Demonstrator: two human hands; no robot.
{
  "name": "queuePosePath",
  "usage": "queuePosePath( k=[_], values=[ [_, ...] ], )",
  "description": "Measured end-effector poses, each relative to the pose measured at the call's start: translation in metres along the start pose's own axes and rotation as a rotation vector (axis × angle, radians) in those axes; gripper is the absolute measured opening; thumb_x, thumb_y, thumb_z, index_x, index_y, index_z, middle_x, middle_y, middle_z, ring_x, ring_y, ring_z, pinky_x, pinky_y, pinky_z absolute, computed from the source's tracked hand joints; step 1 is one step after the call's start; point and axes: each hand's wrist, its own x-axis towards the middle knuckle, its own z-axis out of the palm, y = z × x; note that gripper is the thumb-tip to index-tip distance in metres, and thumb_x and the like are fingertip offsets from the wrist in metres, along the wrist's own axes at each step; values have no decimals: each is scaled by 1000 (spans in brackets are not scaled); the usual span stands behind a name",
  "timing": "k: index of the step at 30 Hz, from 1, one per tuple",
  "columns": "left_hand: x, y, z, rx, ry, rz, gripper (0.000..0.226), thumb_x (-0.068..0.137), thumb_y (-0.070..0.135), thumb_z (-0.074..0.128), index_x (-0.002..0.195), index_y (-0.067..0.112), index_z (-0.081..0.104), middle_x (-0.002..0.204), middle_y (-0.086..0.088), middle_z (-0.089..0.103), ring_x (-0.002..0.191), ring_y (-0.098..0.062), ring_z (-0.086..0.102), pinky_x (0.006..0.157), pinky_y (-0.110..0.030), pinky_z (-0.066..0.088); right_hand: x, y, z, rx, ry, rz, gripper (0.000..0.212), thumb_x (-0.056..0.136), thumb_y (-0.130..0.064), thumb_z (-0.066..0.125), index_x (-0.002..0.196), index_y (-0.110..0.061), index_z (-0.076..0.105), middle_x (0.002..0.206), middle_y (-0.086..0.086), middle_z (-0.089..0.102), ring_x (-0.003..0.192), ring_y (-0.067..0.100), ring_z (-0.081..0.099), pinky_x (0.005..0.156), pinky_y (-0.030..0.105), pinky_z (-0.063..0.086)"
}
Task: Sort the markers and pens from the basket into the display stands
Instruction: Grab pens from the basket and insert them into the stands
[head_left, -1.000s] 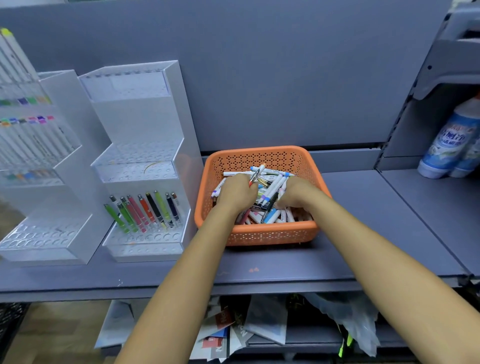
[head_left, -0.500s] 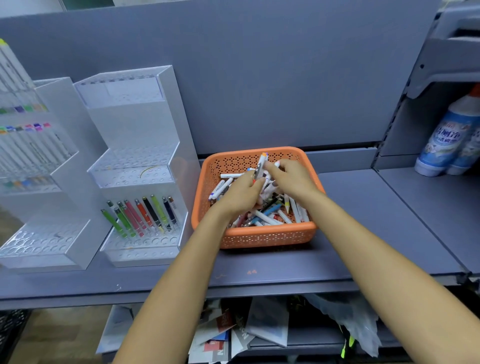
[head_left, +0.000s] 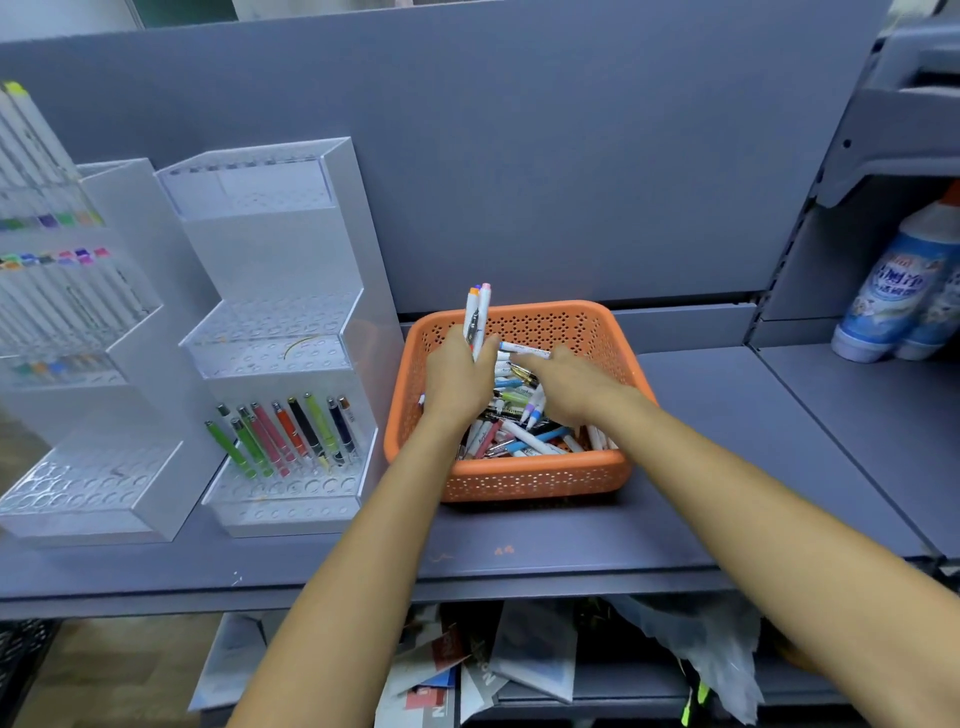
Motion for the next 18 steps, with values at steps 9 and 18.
queuePosePath(
  k=[9,18],
  values=[
    [4,-4,4,-417,-234,-337,17,98,22,51,97,5,52,76,-11,57,59,-17,53,53,-28,53,11,-1,4,-70,-23,113,27,92,-12,48,118,-9,52,120,12,59,106,29,56,74,30,40],
    [1,4,-3,-647,-442,-522,37,101,26,46,120,-4,53,97,-22,67,72,-26,66,62,-33,58,5,2,-2,699,247,-55,25,81,2,58,90,-16,43,85,-1,51,72,17,47,64,31,37]
  ],
)
